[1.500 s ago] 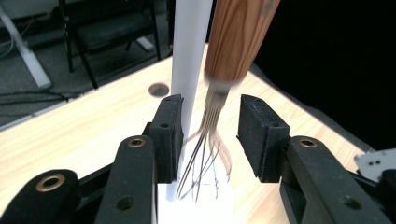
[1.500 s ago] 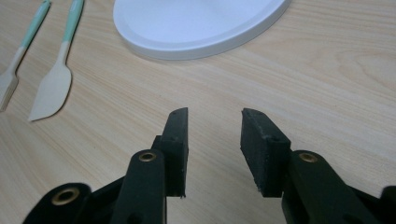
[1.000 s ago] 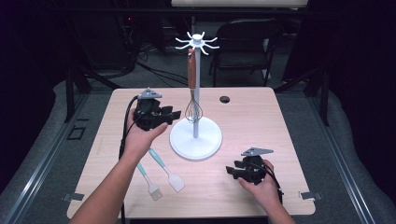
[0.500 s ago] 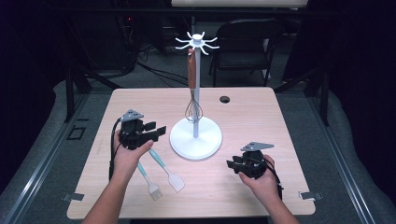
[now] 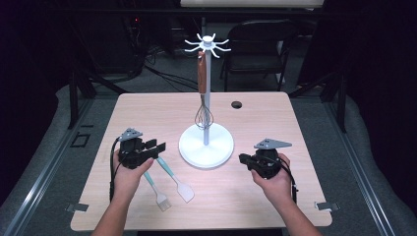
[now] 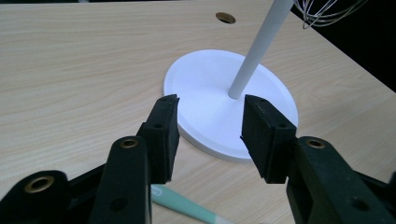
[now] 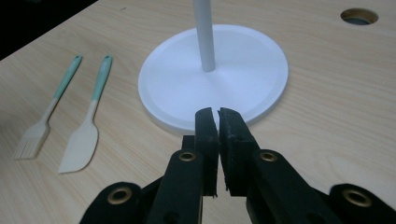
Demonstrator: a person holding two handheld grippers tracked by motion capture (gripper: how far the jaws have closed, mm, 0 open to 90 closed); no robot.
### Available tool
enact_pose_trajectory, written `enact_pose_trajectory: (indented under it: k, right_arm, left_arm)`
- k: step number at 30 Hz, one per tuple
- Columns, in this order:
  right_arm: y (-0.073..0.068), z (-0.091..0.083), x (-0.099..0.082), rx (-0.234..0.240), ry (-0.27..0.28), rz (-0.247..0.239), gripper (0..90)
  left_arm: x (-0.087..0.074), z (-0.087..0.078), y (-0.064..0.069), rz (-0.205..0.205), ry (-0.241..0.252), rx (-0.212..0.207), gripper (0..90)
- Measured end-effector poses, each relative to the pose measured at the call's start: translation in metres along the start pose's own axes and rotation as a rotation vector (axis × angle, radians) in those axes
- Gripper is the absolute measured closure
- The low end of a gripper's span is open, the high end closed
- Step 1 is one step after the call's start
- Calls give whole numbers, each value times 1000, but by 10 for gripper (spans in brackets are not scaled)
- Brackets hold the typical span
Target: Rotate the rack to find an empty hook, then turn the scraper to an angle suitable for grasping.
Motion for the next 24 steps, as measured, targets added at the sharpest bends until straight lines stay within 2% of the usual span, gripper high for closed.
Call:
enact_pose_trajectory:
  k: [10, 14, 24]
  right_arm:
    - [-11, -7, 36, -7, 61, -41, 884]
    - [-15, -12, 53, -12, 82, -67, 900]
    - [-20, -23, 86, -5, 115, -104, 900]
  left_arm:
    - [-7, -5, -4, 12, 0, 21, 589]
    - [-9, -7, -5, 1, 2, 11, 608]
    - [-8, -10, -3, 7, 9, 0, 618]
Point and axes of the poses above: each handheld gripper's, and its own axes: z roughly forward along the jaws, x roughly out of its top, y roughly to its right, the point moved 5 cm from there along z, roughly forward along the jaws, and after that the axes turned 8 degrees about -y, right-handed, at the moved point
